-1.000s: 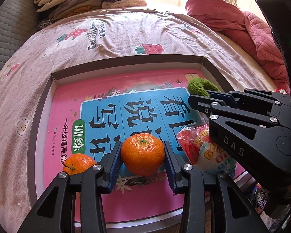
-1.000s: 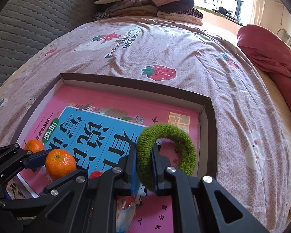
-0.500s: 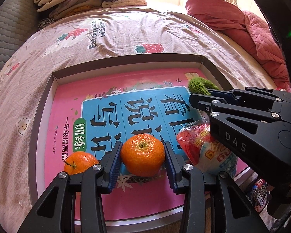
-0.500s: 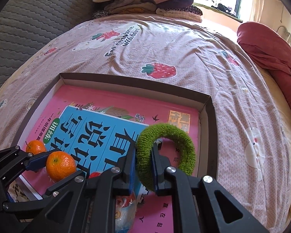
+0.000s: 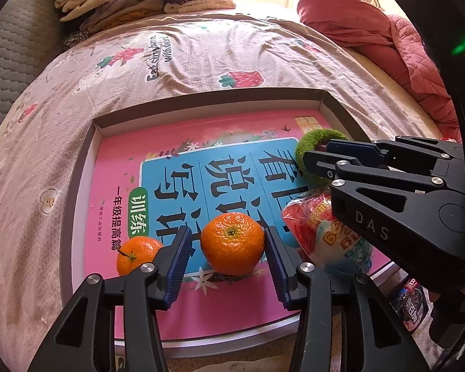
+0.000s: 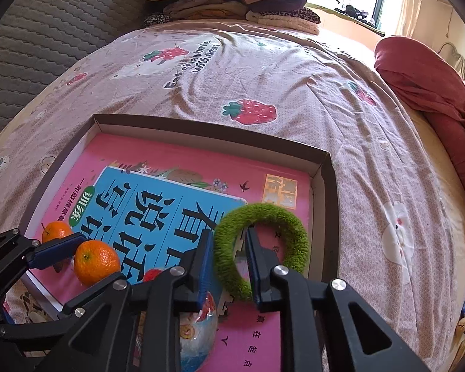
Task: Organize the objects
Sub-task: 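Open left gripper to release the mandarin while right gripper releases the green ring, then withdraw both open grippers back from the tray over the bed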
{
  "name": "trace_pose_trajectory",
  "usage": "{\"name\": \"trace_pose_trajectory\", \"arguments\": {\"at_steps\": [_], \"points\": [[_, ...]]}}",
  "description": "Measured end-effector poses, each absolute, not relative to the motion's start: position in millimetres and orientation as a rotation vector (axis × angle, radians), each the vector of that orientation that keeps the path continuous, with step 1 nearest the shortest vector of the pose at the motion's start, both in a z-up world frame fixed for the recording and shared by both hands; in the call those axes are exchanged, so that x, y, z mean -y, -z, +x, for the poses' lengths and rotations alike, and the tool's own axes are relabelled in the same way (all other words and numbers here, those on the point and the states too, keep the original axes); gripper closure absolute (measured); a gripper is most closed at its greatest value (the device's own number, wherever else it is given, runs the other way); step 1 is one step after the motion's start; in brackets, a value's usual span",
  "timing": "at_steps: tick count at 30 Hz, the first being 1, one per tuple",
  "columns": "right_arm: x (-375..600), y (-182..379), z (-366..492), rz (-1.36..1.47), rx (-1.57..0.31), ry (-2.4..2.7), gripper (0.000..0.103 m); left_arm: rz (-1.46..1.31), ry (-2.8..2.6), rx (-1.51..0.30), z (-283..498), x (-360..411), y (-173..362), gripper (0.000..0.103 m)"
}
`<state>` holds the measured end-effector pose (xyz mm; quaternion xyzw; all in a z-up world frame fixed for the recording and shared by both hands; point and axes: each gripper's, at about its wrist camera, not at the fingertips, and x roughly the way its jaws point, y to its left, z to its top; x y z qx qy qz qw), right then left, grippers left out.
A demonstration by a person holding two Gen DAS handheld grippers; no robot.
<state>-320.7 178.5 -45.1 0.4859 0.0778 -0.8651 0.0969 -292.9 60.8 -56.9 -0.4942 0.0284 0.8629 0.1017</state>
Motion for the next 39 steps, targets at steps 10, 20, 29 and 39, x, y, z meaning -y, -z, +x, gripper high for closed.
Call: {"name": "trace_pose_trajectory", "arguments": {"at_steps": [10, 20, 29, 39], "points": [[-173.6, 27.5, -312.8, 1.392, -0.248, 2.607, 0.061, -1.435, -2.557, -0.064, -283.8, -54.6, 39.5, 0.036], [-178.5, 12.4, -294.5, 1.329, -0.131, 2.647, 0.056, -1.407, -2.594, -0.060, -267.6, -43.4, 22.2, 0.027], [-181.5, 5.0, -282.4, 1.324, -0.095, 2.642, 0.049, -1.386, -2.620, -0.033, -258.2, -36.0, 8.4, 0.026], [-183.0, -16.7, -259.7, 1.277, -0.054, 2.656, 0.048, -1.356, -2.632, -0.002, -240.5, -32.1, -10.0, 0.026]]}}
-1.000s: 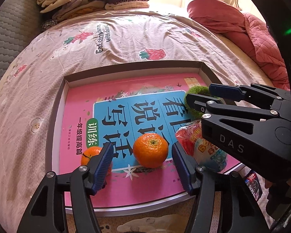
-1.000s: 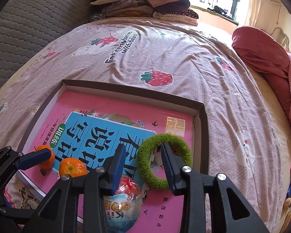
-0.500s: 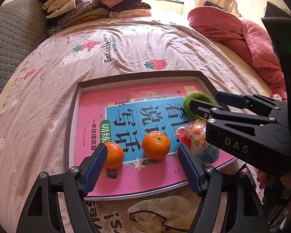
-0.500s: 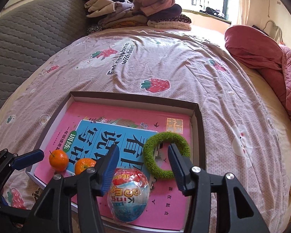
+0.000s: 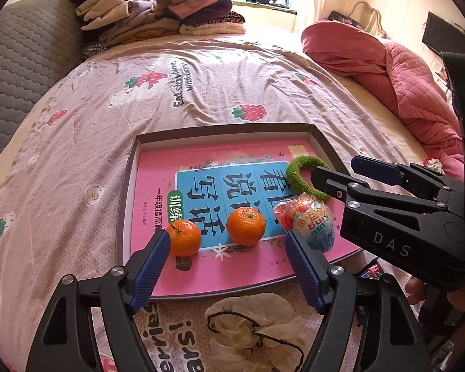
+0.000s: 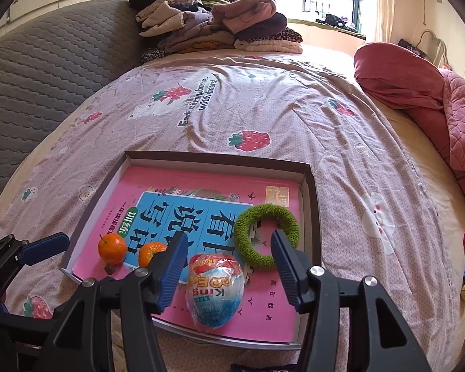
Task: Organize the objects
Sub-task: 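Withdraw both open grippers back from the tray over the bed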
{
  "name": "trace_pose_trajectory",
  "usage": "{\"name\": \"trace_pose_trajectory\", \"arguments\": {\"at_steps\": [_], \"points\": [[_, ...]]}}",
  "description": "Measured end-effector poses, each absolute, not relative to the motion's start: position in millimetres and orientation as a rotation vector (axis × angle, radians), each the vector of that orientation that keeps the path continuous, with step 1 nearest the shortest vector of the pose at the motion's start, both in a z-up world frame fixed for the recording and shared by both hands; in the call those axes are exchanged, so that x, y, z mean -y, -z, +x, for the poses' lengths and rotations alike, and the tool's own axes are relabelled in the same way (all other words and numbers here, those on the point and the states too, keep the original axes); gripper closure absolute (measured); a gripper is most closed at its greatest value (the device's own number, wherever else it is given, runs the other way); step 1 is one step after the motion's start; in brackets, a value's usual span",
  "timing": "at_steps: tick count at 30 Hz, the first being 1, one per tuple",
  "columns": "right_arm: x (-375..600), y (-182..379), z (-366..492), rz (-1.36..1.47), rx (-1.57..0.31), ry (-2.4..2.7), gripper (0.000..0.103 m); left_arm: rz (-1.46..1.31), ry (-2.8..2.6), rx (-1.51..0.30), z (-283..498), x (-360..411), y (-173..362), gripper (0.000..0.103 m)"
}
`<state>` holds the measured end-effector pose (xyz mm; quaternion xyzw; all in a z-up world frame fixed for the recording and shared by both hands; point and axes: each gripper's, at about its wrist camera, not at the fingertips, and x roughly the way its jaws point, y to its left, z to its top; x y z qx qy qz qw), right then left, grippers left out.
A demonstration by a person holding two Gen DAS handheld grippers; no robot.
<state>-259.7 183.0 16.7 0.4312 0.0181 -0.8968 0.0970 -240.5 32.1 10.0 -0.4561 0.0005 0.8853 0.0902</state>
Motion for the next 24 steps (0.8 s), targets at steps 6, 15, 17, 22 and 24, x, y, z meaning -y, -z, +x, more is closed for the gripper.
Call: {"name": "trace_pose_trajectory", "arguments": {"at_steps": [6, 15, 17, 22, 24], "points": [[-180.4, -34.8, -244.0, 1.231, -0.047, 2.665, 0.047, -1.333, -2.652, -0.005, -226.4, -29.9, -21.5, 0.026], [-182.3, -53.0, -220.0, 1.177, -0.078, 2.711, 0.046, -1.294, -2.678, 0.001, -205.0, -25.1, -39.8, 0.025], [-182.1, -57.9, -213.8, 1.164, -0.082, 2.713, 0.046, -1.284, -2.678, 0.007, -200.8, -24.3, -44.6, 0.025], [-183.5, -71.4, -197.0, 1.124, -0.083, 2.722, 0.046, -1.258, -2.684, 0.002, -190.4, -25.0, -55.3, 0.025], [-184.3, -75.9, -190.8, 1.117, -0.087, 2.720, 0.046, -1.248, -2.690, -0.002, -184.1, -25.2, -59.2, 0.025]]}}
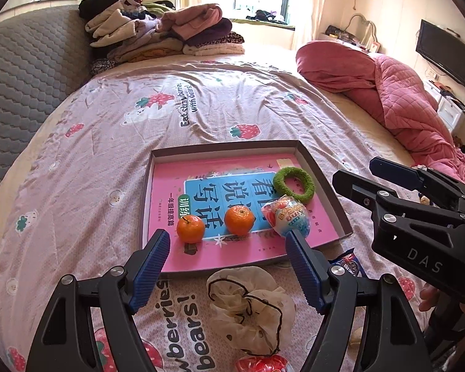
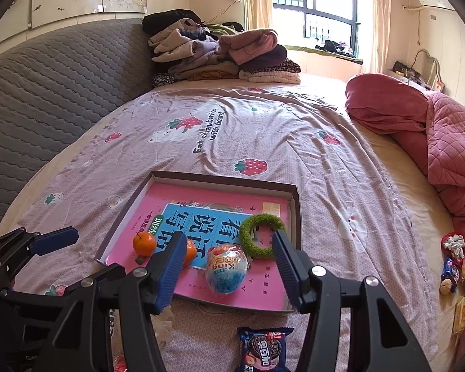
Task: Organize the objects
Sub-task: 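Withdraw both open grippers back from the tray over the bed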
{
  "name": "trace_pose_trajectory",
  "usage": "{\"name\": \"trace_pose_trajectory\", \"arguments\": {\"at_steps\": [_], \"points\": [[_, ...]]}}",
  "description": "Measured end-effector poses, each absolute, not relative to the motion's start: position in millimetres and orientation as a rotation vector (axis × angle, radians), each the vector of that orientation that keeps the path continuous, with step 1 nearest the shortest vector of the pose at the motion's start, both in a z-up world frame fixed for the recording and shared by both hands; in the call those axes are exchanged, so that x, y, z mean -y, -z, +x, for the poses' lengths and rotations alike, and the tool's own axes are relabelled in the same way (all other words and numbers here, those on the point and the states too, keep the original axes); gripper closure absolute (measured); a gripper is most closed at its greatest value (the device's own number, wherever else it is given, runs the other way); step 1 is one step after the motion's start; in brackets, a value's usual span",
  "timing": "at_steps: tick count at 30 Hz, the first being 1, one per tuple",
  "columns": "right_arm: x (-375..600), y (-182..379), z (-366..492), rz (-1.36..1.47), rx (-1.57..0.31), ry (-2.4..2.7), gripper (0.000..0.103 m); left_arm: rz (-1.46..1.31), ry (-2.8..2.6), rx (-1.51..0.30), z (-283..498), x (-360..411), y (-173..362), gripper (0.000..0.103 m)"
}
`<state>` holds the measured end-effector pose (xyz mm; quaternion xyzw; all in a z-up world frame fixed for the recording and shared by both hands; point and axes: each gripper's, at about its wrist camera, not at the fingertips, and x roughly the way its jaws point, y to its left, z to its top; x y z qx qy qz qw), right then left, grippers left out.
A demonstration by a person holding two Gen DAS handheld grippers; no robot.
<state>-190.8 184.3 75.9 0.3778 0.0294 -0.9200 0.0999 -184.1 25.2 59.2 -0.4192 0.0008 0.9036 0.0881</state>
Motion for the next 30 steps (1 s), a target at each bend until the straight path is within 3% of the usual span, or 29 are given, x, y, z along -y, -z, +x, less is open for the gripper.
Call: {"name": "trace_pose_trajectory", "arguments": {"at_steps": [16, 30], "points": [[-188.1, -96.2, -123.1, 1.019, -0.130, 2.741, 0.046, -1.142, -2.747, -0.039, -125.9, -23.3, -80.4, 0.025], [-189.0, -88.8, -68.9, 0.977, -0.160, 2.739, 0.046, -1.139, -2.754, -0.076, -79.9, -26.9, -62.5, 0.025]]}}
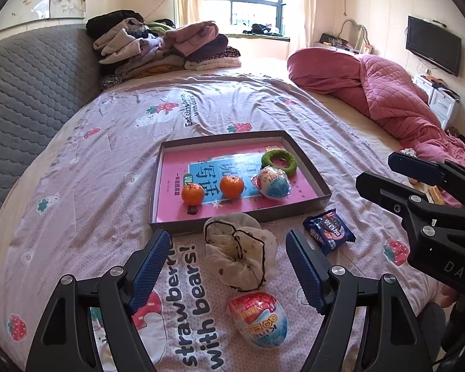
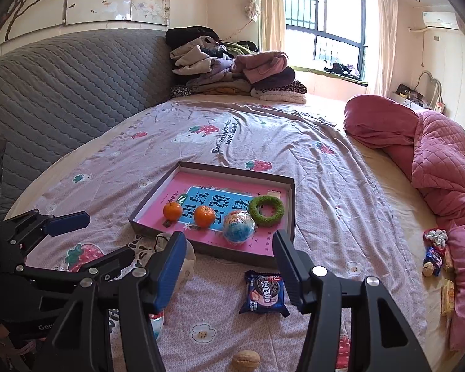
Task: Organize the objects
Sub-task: 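Withdraw both open grippers back from the tray over the bed, then move left gripper to the large Kinder egg while right gripper approaches the walnut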
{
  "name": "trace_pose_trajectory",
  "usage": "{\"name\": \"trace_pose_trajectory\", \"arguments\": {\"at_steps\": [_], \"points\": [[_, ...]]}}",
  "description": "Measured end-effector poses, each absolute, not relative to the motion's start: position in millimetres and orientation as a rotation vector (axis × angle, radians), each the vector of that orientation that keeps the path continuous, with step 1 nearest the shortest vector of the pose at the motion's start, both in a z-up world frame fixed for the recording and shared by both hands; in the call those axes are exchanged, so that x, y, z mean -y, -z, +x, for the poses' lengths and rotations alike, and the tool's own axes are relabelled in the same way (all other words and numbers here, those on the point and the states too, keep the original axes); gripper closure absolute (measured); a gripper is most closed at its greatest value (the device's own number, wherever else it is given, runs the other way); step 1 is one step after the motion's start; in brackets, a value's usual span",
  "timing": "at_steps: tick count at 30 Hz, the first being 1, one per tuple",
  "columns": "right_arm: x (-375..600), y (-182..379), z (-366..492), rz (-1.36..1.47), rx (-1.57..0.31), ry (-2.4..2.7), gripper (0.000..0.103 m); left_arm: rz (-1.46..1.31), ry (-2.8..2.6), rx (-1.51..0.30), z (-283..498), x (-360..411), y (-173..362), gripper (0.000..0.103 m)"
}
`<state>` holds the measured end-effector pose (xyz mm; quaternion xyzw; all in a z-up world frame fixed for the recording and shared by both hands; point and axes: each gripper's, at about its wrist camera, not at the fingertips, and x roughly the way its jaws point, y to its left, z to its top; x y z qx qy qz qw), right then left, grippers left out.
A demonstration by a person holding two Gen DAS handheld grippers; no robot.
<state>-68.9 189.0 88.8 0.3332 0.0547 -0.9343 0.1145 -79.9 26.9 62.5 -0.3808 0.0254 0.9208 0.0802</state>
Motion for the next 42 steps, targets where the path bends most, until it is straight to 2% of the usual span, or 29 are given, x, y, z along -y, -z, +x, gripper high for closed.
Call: {"name": "trace_pose_trajectory", "arguments": {"at_steps": [15, 19, 42], "points": [[-192.3, -55.3, -46.6, 1.044, -0.166, 2.713, 0.046, -1.179, -2.768, -0.082, -57.8, -13.3, -39.5, 0.025], [-195.9, -48.7, -42.6, 1.066, -0.114, 2.684, 0.046, -1.176, -2.783, -0.082, -51.1, -10.2, -35.9, 0.025], [-209.3, -26.5, -16.2, 1.120, -0.073, 2.685, 0.046, -1.204, -2.737, -0.060, -24.6, -17.5, -11.2, 0.025]]}}
